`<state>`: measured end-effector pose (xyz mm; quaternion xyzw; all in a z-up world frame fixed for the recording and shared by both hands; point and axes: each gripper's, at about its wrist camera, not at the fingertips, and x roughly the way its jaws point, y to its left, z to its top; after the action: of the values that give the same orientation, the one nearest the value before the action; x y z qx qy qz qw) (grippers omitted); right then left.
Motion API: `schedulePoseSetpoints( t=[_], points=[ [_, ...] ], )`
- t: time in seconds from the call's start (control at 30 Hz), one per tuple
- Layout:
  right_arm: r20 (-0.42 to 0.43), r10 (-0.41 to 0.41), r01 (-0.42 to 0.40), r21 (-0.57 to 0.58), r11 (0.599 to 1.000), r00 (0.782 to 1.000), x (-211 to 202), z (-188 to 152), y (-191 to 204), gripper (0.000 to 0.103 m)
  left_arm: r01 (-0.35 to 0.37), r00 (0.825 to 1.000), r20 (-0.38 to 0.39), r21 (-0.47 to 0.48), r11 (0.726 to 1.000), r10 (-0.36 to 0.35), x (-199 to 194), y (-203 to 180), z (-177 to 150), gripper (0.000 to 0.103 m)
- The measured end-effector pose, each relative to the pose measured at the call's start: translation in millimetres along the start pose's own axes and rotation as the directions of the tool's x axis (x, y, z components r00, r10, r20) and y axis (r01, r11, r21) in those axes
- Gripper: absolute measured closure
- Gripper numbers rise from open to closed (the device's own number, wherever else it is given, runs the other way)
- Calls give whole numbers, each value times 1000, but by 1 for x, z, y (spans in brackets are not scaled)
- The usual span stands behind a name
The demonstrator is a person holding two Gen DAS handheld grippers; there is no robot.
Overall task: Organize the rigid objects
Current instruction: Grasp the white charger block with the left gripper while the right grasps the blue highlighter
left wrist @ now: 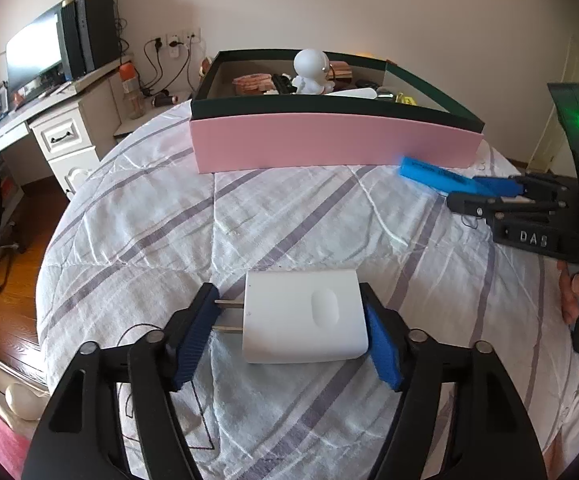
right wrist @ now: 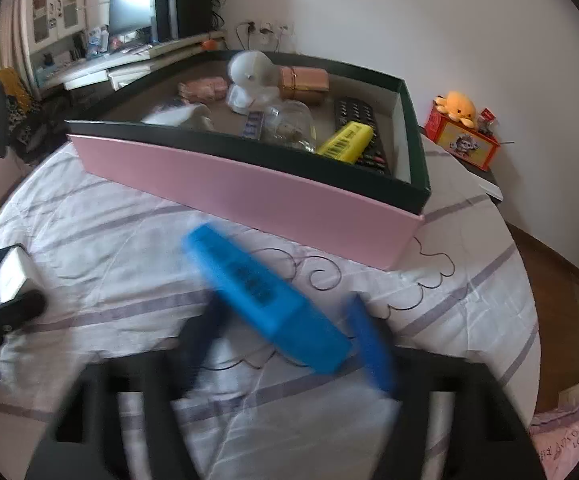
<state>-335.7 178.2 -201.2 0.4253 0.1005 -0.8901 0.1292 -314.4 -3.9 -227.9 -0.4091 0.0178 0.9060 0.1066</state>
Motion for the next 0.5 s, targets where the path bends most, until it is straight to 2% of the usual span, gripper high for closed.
schedulePoseSetpoints(
  t=[0.03,0.1,0.17,0.23,0.3,0.37,0.4,0.43,0.5],
  points=[
    [-2,-3,3,-1,1000,1000,-2,-3,3,61,6,1000,1,-2,1000,-6,-1,0,0,28],
    [-10,6,-5,12,1000,1000,-9,-10,10,68,6,1000,2,-11,1000,-6,-2,2,-1,18],
    [-26,11,-10,46,999,1000,-16,-16,15,76,-5,1000,4,-14,1000,5,-4,3,-2,16],
    [-46,19,-15,81,997,999,-25,-23,24,76,-12,1000,9,-15,1000,12,-6,5,-5,14],
    [-26,68,-65,80,995,997,-33,-26,32,75,-11,1000,13,-11,1000,11,-7,6,-7,12],
    [-11,58,-57,72,996,998,-35,-24,39,64,-12,1000,13,-17,1000,12,-7,8,-7,11],
    [4,21,-22,58,998,1000,-34,-21,41,48,-9,1000,14,-17,1000,9,-7,8,-7,10],
    [13,-7,6,57,998,1000,-33,-18,41,38,-10,1000,13,-19,1000,10,-6,8,-7,10],
    [22,-15,14,81,997,1000,-29,-14,38,38,-15,1000,8,-17,1000,15,-5,8,-6,9]
  ],
)
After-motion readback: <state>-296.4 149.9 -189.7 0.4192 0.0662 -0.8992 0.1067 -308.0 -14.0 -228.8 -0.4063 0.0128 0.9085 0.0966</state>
